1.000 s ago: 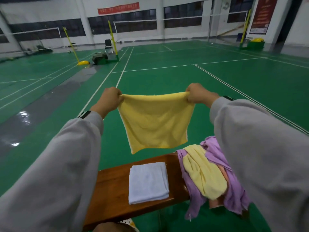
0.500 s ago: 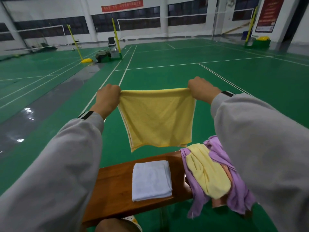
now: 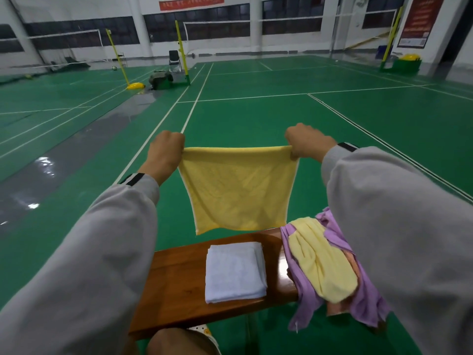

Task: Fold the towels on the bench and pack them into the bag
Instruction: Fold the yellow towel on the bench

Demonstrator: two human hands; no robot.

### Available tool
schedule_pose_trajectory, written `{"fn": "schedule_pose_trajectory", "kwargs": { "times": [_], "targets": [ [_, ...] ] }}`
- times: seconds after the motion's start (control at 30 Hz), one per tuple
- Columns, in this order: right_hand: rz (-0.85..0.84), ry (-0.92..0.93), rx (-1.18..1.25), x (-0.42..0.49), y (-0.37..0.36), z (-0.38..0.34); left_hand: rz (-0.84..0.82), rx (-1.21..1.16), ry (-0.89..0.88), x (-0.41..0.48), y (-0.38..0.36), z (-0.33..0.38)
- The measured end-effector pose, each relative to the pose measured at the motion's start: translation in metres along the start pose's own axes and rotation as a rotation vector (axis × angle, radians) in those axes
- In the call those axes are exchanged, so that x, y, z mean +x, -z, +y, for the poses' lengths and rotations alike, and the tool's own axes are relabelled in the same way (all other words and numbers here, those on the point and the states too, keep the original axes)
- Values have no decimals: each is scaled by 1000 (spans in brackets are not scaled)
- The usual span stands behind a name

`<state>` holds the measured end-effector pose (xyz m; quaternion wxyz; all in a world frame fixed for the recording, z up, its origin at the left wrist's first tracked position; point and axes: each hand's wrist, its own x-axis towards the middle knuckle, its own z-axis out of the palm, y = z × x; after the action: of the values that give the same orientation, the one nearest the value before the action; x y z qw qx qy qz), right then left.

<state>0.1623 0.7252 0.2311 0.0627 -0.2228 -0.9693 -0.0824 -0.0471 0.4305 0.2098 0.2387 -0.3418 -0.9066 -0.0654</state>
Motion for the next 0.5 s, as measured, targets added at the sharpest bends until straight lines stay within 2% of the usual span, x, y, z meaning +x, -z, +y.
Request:
{"fn": "schedule_pose_trajectory", "kwargs": {
  "times": [0.17, 0.33, 0.4, 0.5],
  "targets": [
    [-1, -4, 66, 12, -4, -22, 40, -27, 37, -11, 2, -22],
    [-33, -58, 252, 34, -11, -46, 65, -47, 71, -18, 2, -53],
    [-60, -104, 399, 42, -12, -56, 78, -47, 102, -20, -2, -70],
    [-95, -211, 780, 51, -21, -72, 84, 0, 181, -32, -8, -97]
  ]
}}
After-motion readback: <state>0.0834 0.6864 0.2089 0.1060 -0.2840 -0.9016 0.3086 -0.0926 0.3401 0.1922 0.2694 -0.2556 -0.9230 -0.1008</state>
